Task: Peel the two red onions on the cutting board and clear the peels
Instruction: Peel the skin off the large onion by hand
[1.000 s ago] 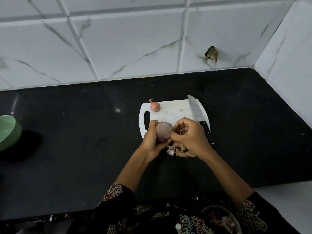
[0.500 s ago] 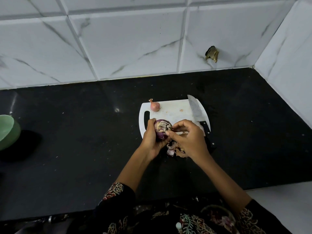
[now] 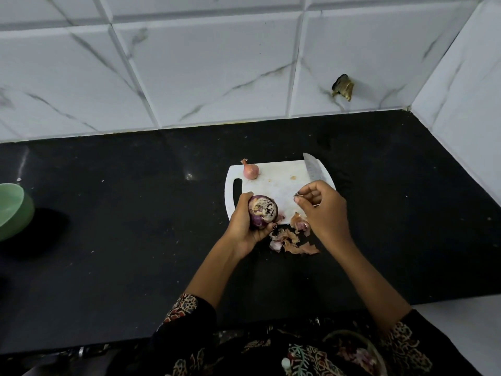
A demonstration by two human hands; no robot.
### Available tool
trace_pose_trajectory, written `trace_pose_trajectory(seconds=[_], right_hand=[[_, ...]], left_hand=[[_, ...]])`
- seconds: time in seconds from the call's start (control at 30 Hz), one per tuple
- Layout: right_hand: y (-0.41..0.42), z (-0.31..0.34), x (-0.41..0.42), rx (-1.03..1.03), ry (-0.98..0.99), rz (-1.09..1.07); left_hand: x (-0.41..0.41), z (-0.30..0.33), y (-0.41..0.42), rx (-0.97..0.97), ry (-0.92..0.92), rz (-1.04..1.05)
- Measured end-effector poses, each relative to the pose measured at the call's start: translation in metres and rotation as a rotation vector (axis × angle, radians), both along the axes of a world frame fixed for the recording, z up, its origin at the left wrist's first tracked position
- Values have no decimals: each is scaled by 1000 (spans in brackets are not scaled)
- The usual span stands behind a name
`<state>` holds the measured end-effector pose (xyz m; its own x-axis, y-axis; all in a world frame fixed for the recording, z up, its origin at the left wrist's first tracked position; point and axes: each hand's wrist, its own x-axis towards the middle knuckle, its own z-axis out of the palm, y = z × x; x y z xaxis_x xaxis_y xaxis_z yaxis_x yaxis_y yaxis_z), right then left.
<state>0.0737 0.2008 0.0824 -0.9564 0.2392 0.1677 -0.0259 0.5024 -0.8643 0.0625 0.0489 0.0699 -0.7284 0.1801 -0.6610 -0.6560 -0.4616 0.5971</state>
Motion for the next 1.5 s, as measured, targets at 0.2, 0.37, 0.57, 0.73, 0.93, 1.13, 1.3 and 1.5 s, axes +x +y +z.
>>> trace_pose_trajectory(seconds=[0.2,0.37,0.57,0.73,0.93,1.13,1.3,1.5], right_hand=[[5,-12,4,212,-185,60],[4,-17,7,363,-285,148],[-3,-1,6,290,-107,269],[-16,18,10,173,60,335],[-21,14,14,290,214,384],[-20,14,15,422,286,386],[-15,15,13,391,210,403],[-9,19,7,361,125,451]], left_hand=[[-2,-1,0,-15,11,9],[-2,-2,2,-79,67,3],[-1,-2,1,-93,117,-2],[1,1,1,-76,132,-19],[1,3,1,-157,210,-157],[3,6,5,-360,306,-274],[1,3,9,-671,441,-277],[5,-3,12,-815,572,-317]])
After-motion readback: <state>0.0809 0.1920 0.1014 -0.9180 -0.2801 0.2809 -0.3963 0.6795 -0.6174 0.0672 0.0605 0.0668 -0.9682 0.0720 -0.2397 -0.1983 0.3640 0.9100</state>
